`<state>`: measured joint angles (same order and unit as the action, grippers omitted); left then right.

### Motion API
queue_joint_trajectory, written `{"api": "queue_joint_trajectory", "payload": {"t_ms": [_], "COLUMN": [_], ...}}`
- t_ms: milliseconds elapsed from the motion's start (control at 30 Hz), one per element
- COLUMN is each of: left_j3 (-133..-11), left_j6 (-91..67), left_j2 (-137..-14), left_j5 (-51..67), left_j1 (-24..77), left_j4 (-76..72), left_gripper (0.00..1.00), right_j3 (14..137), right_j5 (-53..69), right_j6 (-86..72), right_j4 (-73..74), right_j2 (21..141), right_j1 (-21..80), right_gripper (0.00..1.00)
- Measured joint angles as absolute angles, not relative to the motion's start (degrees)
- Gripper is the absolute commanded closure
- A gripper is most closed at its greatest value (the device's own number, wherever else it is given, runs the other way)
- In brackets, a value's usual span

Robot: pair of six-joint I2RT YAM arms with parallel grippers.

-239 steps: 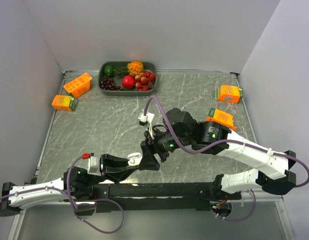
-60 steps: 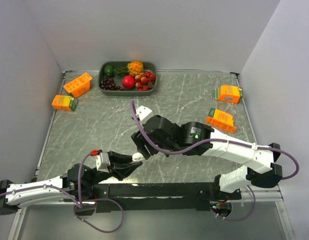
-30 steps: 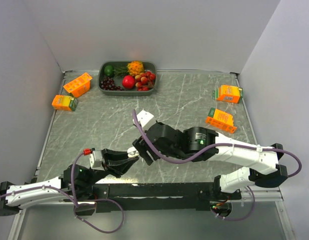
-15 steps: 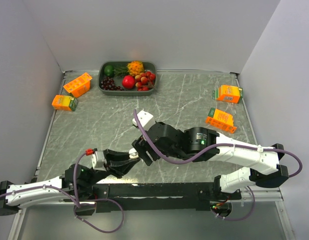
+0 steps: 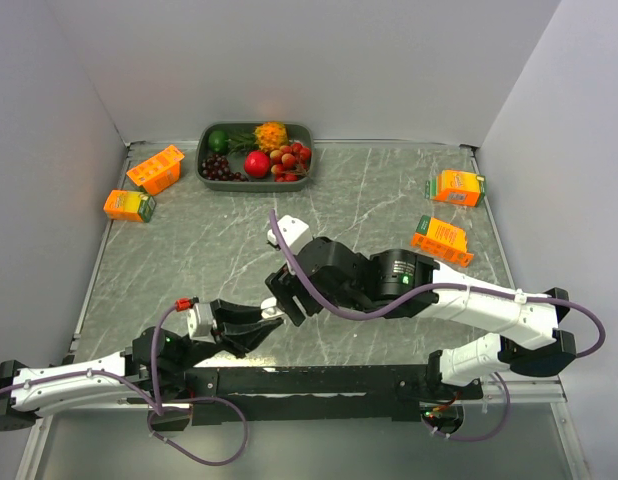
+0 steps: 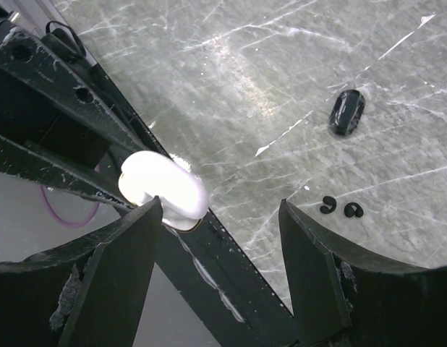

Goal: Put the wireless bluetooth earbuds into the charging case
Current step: Adjust the earbud with the charging case.

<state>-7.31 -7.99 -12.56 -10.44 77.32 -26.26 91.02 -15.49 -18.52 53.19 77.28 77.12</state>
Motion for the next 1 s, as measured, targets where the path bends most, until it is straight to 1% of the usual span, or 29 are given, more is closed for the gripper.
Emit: {"api": "queue_joint_trajectory", "payload": {"t_ms": [367,533,633,733,867,1000], "left_j3": [-7.31,-7.33,-7.33,-7.33,-7.33,-7.27], "left_j6": [-7.68,-7.6,-7.57,-7.31,-6.39,-5.72], "left_j2": [-12.53,-12.53,-12.47,-11.73,-10.2,-10.0], "left_j5": [-10.15,-9.63,-9.28,-8.62,-5.19,-1.06], "left_j1": [77.32,77.32,77.32,77.32,77.32,77.32], "left_j4": [-26.0,-25.85,-25.82,-25.56,-25.43,-25.82], "left_gripper": [0.99,0.99,0.99,0.99,0.99,0.99], "right_j3": [91.02,91.02,90.43,86.3,82.72,81.32], "right_j5": [-14.35,-14.22,-13.58,-9.96,-2.94,2.02], "right_j6": [-18.57,-18.57,-18.17,-16.6,-13.3,-9.8], "right_j4": [53.19,53.15,51.59,47.07,44.1,41.85], "right_j2": [77.3,77.34,76.73,72.84,65.91,61.67], "right_j1": [75.48,74.85,74.72,74.72,74.7,74.74], "right_gripper": [0.27,0.28,0.34,0.41,0.44,0.47]}}
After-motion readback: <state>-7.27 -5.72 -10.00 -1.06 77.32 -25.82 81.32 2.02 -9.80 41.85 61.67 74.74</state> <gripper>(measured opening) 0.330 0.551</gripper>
